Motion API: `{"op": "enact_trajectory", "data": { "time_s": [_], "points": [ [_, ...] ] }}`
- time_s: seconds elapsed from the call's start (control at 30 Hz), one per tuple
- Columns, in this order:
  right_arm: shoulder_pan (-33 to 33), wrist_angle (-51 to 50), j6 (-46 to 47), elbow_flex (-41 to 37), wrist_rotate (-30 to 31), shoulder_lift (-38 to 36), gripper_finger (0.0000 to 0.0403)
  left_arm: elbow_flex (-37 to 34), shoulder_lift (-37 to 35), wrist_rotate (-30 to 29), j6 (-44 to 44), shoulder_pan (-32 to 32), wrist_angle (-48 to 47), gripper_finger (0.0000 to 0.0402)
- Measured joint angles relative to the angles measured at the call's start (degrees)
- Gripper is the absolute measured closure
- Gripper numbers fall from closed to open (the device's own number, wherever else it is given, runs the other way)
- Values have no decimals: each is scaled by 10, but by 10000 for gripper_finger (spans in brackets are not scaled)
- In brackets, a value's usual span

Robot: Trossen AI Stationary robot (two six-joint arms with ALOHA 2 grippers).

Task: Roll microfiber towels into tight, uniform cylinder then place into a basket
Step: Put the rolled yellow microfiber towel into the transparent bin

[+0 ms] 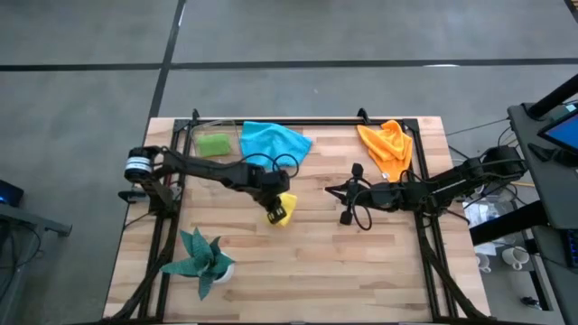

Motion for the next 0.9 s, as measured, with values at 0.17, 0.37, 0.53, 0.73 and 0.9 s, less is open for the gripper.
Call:
{"op": "enact_trajectory", "data": {
  "time_s": [0.17,0.37,0.53,0.73,0.9],
  "points": [
    [0,0,1,0,0,0,394,38,0,-7,47,0,-124,395],
    [0,-1,1,0,0,0,394,57,0,-68,94,-10,-248,395],
    [0,-1,0,0,0,0,394,55,-8,-118,138,-31,-314,396],
    [0,-1,0,0,0,0,394,50,-38,-198,189,-65,-407,396],
    [0,-1,0,0,0,0,394,40,-76,-202,229,-68,-431,396]
  ]
}}
